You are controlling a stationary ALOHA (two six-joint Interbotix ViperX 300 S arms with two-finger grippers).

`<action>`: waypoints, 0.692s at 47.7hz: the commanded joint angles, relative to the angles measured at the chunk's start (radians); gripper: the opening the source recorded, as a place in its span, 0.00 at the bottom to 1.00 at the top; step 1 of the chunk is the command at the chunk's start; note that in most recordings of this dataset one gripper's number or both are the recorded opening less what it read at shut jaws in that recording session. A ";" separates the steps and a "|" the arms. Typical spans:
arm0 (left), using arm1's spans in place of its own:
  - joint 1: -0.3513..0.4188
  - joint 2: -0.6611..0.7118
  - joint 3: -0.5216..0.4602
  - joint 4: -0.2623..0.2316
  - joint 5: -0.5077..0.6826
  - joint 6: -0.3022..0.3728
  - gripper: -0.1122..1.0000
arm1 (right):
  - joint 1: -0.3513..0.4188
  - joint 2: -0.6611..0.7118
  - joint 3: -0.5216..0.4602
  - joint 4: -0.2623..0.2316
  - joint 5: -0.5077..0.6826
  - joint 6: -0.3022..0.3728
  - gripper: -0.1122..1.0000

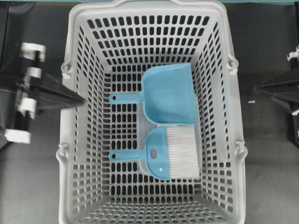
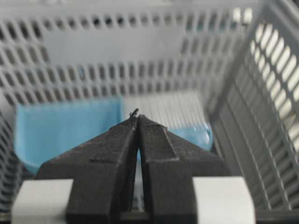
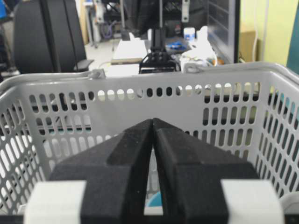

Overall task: Pick up the hand brush from the shopping basket with the left arm.
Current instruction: 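Move the left gripper over the basket toward the blue hand brush, then lower the open left gripper around the hand brush's blue handle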

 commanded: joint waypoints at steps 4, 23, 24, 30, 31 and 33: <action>-0.037 0.152 -0.204 0.003 0.241 -0.003 0.10 | 0.003 0.005 -0.023 0.005 0.028 0.003 0.10; -0.063 0.416 -0.451 0.003 0.594 -0.137 0.10 | 0.003 -0.025 -0.031 0.005 0.153 0.003 0.10; -0.063 0.425 -0.457 0.005 0.601 -0.146 0.10 | 0.003 -0.026 -0.029 0.006 0.160 0.003 0.10; -0.066 0.457 -0.476 0.003 0.617 -0.190 0.10 | 0.003 -0.031 -0.029 0.005 0.187 0.002 0.16; -0.067 0.462 -0.477 0.003 0.618 -0.193 0.10 | 0.002 -0.031 -0.031 0.005 0.189 0.002 0.18; -0.071 0.468 -0.476 0.003 0.617 -0.195 0.10 | 0.003 -0.029 -0.031 0.005 0.190 0.000 0.23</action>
